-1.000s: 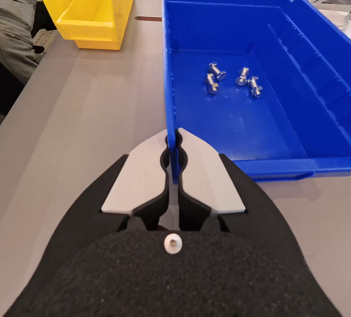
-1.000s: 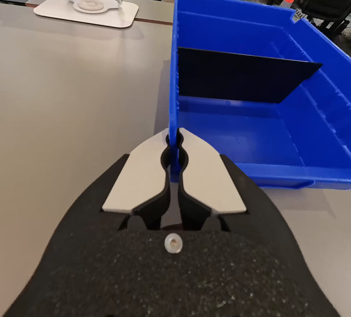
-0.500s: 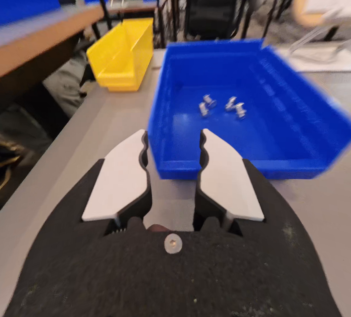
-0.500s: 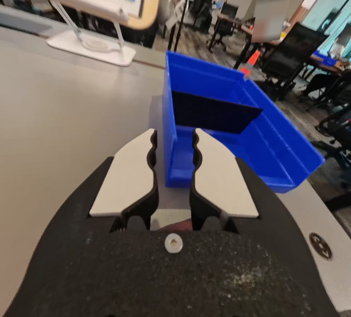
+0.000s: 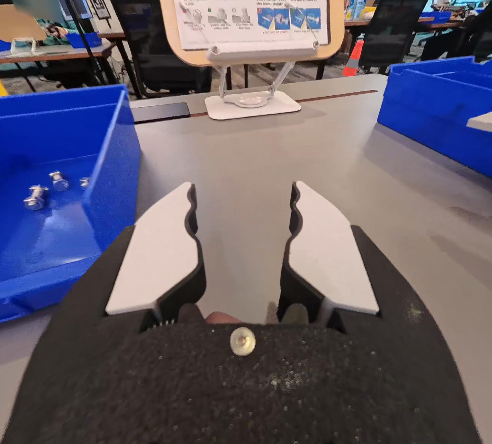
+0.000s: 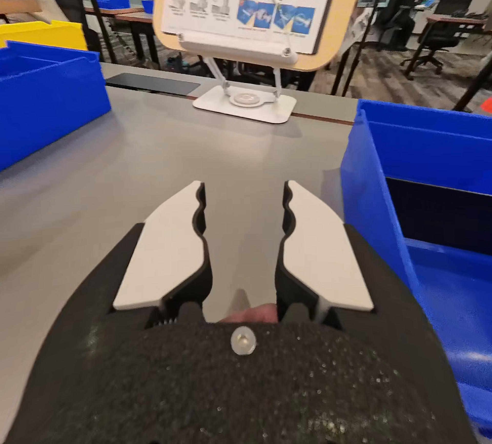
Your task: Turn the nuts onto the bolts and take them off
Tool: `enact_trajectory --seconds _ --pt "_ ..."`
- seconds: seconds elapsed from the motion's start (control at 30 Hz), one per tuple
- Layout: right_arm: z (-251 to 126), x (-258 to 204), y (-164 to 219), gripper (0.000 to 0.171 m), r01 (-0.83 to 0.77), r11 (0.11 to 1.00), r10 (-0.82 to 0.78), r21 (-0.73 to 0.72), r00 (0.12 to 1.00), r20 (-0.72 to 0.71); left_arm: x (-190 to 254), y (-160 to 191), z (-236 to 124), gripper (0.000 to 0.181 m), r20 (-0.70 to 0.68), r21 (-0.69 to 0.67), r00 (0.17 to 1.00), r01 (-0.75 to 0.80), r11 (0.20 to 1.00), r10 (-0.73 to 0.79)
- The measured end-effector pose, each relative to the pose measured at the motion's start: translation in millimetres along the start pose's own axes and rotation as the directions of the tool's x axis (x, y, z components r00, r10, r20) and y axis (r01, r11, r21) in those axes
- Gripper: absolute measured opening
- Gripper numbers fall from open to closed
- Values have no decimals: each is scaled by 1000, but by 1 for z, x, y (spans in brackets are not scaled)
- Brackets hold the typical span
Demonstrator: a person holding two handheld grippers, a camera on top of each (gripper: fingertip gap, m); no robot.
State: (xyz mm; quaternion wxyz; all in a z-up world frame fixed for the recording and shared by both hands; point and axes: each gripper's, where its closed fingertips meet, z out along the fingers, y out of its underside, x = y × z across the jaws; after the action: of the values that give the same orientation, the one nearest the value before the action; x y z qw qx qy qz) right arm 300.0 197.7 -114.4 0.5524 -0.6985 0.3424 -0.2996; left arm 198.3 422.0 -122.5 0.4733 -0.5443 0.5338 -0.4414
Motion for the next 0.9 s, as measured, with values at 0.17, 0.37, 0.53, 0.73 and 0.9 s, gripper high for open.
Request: enact_trajectory --seconds 0.17,0.37,0.53,0.73,0.9 --pt "5 26 4 50 3 1000 -3 4 999 -49 -1 0 11 61 5 -5 1000 -3 1000 3" --pt "17 38 -1 51 -11 1000 11 -1 998 -67 -5 3 38 64 -9 -68 999 34 997 -34" --pt "22 28 -4 55 29 999 -28 14 993 -115 -14 0 54 64 35 -56 998 46 997 -44" --pt "18 11 11 57 -60 998 61 10 980 -187 -12 -2 53 61 59 -36 998 9 999 -7" --pt "39 38 5 58 -55 998 47 -31 974 -223 -2 0 54 61 32 -47 998 -55 997 56"
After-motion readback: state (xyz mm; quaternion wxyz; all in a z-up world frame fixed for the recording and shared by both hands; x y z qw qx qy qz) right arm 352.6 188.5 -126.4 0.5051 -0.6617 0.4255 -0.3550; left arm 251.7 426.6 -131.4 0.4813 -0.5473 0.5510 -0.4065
